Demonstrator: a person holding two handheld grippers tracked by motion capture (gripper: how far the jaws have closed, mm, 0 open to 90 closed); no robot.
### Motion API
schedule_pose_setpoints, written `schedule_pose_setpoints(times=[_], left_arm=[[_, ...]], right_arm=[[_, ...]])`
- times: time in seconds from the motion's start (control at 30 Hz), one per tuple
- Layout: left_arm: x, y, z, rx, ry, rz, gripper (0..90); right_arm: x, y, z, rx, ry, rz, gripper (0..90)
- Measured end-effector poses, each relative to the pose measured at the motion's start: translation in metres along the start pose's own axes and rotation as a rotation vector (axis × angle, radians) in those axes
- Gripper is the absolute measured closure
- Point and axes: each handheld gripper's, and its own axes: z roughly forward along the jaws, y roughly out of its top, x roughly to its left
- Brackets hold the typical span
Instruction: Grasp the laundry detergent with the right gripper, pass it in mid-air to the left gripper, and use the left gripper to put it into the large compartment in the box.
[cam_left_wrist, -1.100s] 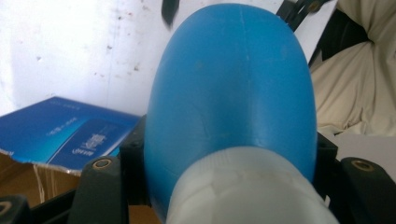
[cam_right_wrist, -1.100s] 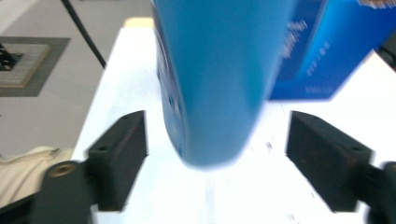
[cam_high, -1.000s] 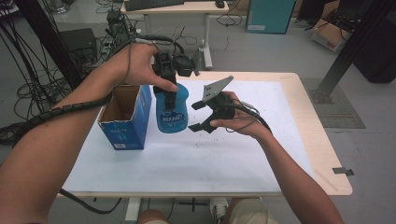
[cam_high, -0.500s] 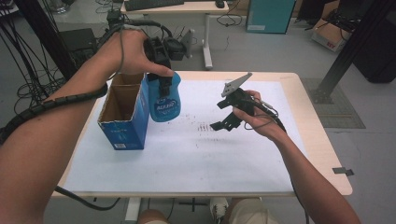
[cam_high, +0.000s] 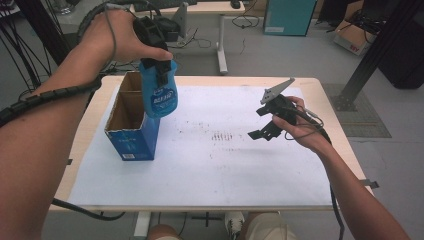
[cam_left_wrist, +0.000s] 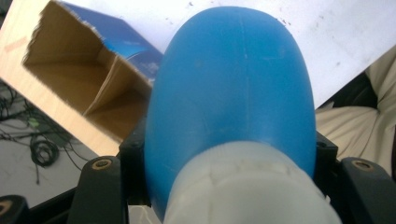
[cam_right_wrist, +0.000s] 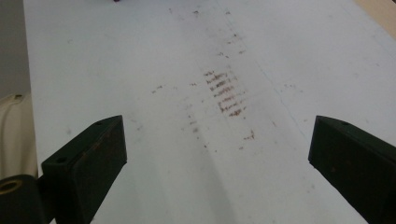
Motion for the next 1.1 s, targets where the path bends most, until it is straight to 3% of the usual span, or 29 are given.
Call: schedule_pose_setpoints(times=[0.3, 0.67, 0.77, 0.8, 0.93, 1.1], left_arm=[[0.023, -0.022, -0.019, -0.046, -0.026, -0.171, 37.9], [0.048, -0.044, -0.035, -0.08, -0.016, -0.357, 37.9], [0.054, -0.049, -0.037, -0.092, -0.007, -0.389, 37.9], [0.055, -0.051, -0.038, -0.101, -0.016, -0.419, 37.9], [0.062, -0.057, -0.038, -0.115, -0.025, -0.477, 37.9], [0.07, -0.061, -0.036, -0.116, -0.021, -0.531, 37.9]], right_arm=[[0.0, -0.017, -0.012, 0.022, -0.026, 0.037, 4.6], [0.0, -0.026, -0.026, 0.018, -0.044, 0.03, 4.7], [0.0, -0.028, -0.028, 0.018, -0.05, 0.033, 4.8], [0.0, -0.028, -0.028, 0.018, -0.05, 0.033, 4.8], [0.001, -0.029, -0.029, 0.015, -0.055, 0.04, 4.8], [0.001, -0.032, -0.029, 0.019, -0.056, 0.035, 4.8]])
